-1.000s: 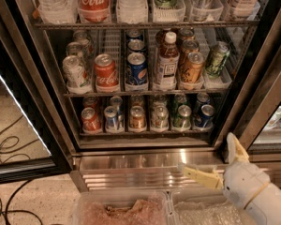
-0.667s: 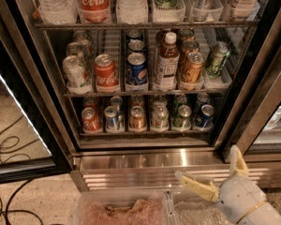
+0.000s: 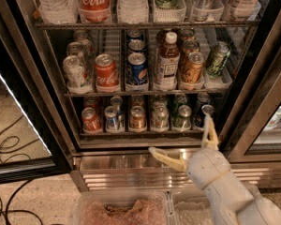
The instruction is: Pick redbull can from bottom shelf of fridge
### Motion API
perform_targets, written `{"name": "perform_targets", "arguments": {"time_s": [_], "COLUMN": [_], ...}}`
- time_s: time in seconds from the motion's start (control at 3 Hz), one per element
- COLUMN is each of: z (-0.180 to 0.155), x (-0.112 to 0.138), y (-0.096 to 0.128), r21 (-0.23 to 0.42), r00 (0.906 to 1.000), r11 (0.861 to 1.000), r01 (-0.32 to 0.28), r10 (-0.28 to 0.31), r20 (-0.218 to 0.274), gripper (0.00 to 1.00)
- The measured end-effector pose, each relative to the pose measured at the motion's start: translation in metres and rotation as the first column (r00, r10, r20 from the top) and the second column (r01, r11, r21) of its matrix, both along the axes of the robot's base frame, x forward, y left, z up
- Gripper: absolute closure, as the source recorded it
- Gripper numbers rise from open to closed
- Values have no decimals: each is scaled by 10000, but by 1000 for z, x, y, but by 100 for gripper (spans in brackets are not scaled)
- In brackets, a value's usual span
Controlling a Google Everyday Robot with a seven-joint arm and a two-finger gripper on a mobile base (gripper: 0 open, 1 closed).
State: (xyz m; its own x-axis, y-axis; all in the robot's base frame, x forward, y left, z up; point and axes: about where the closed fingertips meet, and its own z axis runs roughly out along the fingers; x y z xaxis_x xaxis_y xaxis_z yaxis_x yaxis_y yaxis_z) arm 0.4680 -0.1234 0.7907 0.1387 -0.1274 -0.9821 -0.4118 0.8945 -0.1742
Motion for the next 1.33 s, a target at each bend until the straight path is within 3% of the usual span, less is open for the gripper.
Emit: {"name": "perform_targets", "arguments": {"time_s": [0.33,0.67,1.33], "z": [-6,-6,-57], "x": [11,11,6], "y": [36,36,60], "r21": [291,262,109], "r00": [9971,9970,9936], "r11": [9966,9966,9935], "r01": [-765,-775,-1133], "r10": [766,776,1133], "r20": [-35,-31,2], "gripper": [0,0,0]}}
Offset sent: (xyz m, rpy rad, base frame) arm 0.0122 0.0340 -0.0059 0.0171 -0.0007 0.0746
